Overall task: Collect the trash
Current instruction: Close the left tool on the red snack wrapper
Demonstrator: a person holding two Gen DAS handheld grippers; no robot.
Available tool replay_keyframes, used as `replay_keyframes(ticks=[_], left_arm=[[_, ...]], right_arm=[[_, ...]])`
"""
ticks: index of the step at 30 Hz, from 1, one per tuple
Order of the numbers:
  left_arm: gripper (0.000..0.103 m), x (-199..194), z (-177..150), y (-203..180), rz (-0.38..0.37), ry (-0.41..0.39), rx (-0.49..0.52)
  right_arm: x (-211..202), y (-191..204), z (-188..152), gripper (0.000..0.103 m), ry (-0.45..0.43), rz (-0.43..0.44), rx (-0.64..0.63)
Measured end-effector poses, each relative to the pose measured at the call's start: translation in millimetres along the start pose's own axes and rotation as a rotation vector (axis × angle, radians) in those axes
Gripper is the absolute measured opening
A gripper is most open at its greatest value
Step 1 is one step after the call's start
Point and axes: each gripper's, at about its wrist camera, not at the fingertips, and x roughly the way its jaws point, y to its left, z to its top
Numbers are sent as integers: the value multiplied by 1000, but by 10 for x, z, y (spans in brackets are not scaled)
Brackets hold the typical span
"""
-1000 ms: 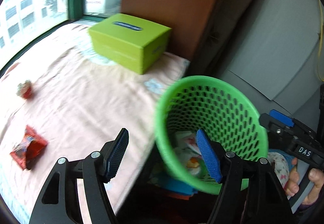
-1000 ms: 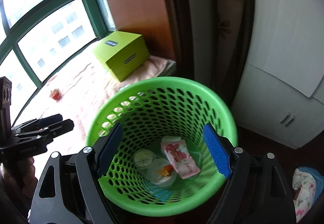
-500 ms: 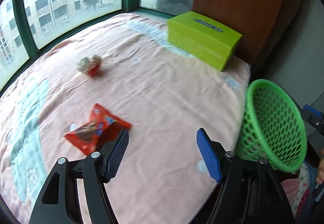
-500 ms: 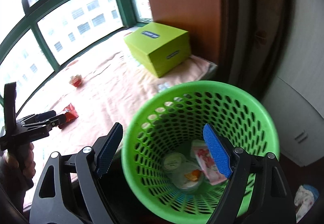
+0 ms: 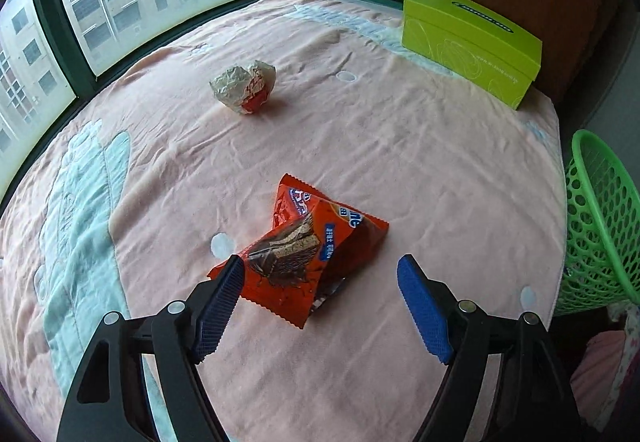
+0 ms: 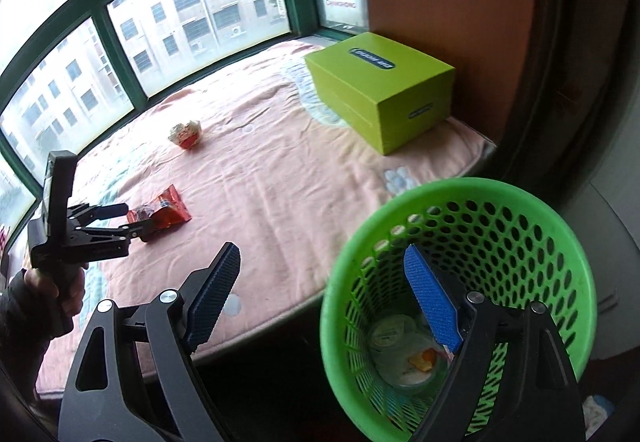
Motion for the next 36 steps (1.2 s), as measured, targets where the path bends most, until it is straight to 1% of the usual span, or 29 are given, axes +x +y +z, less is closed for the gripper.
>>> replay_keyframes(ticks=[5, 7, 15, 24, 27, 29, 30, 31, 34, 36], left_arm=[[76, 111, 2, 20, -13, 12, 36], [78, 142, 10, 24, -9, 14, 47], [79, 223, 49, 113, 7, 22, 59], [79, 253, 60, 127, 19, 19, 87], [81, 256, 62, 120, 15, 20, 99], [81, 263, 63, 113, 31, 21, 105], [80, 263, 61, 109, 38, 19, 108], [70, 257, 58, 107, 38, 14, 109], [56, 239, 54, 132, 43, 6, 96], [50, 206, 47, 152, 49, -6, 87]], right_arm=[[131, 174, 77, 85, 18, 18, -25], [172, 229, 110, 85, 21, 25, -35], [302, 413, 210, 85, 33, 48, -70], [382, 494, 253, 85, 43, 63, -84], [412, 519, 277, 85, 48, 70, -91], [444, 538, 302, 85, 54, 81, -91], [460, 545, 314, 85, 57, 86, -91], [479, 555, 327, 85, 59, 90, -92], [540, 612, 377, 85, 64, 101, -102], [581, 659, 421, 85, 65, 116, -110]])
